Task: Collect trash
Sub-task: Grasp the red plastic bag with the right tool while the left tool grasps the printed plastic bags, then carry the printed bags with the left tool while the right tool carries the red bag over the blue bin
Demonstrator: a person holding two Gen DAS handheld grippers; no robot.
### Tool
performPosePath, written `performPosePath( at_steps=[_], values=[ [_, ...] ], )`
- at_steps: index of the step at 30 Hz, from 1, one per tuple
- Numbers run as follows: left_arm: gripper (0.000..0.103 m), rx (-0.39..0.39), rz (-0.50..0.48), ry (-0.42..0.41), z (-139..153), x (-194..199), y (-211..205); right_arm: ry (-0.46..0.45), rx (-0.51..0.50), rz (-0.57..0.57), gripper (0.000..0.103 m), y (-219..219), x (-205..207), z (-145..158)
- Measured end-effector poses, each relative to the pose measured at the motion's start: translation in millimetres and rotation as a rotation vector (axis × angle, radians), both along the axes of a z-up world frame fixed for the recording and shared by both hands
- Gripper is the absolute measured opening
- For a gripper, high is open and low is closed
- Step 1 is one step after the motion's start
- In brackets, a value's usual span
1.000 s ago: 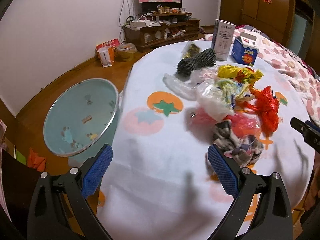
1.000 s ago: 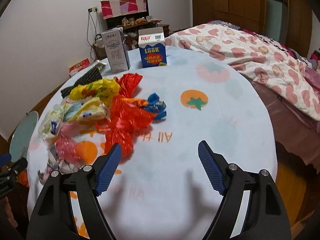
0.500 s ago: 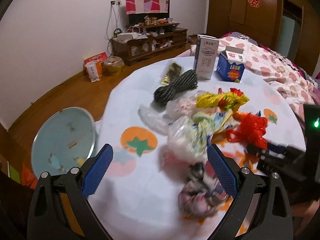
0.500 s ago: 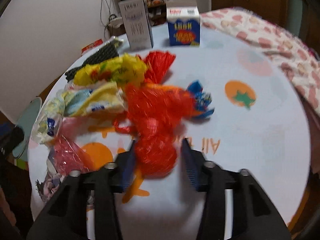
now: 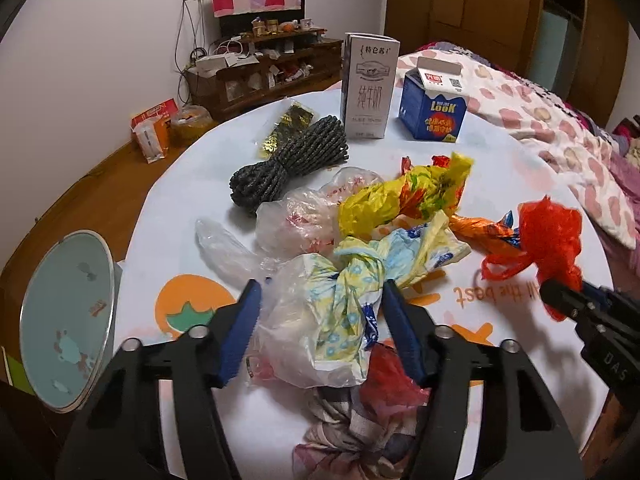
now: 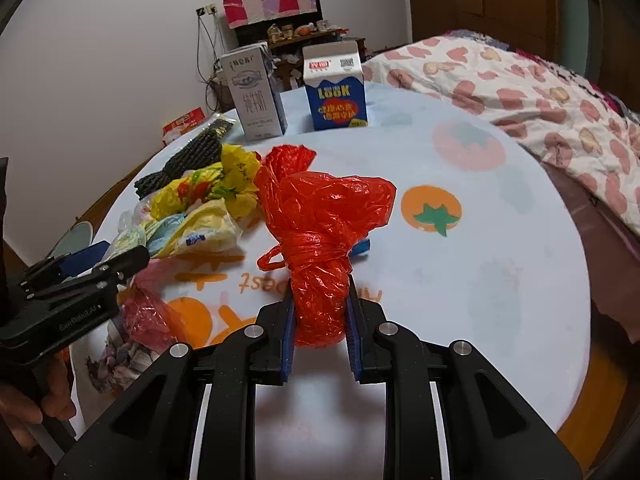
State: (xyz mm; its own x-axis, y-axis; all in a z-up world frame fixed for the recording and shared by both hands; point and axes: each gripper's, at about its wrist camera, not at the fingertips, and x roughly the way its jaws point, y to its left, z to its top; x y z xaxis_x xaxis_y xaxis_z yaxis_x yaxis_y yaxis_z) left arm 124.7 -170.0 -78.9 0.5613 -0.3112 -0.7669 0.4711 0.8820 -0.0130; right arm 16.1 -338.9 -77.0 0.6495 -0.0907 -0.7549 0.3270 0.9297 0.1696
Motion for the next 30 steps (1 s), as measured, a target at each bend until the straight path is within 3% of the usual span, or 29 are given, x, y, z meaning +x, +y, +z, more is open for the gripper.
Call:
performPosePath(
  at_steps=[8, 15, 30],
  values=[
    [0.049, -0.065, -0.007, -0.050, 31, -17, 17, -0.042, -0.006, -0.019, 0.022, 5, -10, 12],
    [0.049, -0.025, 0.027, -0.143, 61, -44, 43, -0.092, -0.040, -0.018, 0.022, 19, -22, 34],
    [0.049, -0.023, 0.169, -0.160, 73, -61, 119, -0.134, -0.064, 0.084, 0.022, 78, -23, 60]
  ],
)
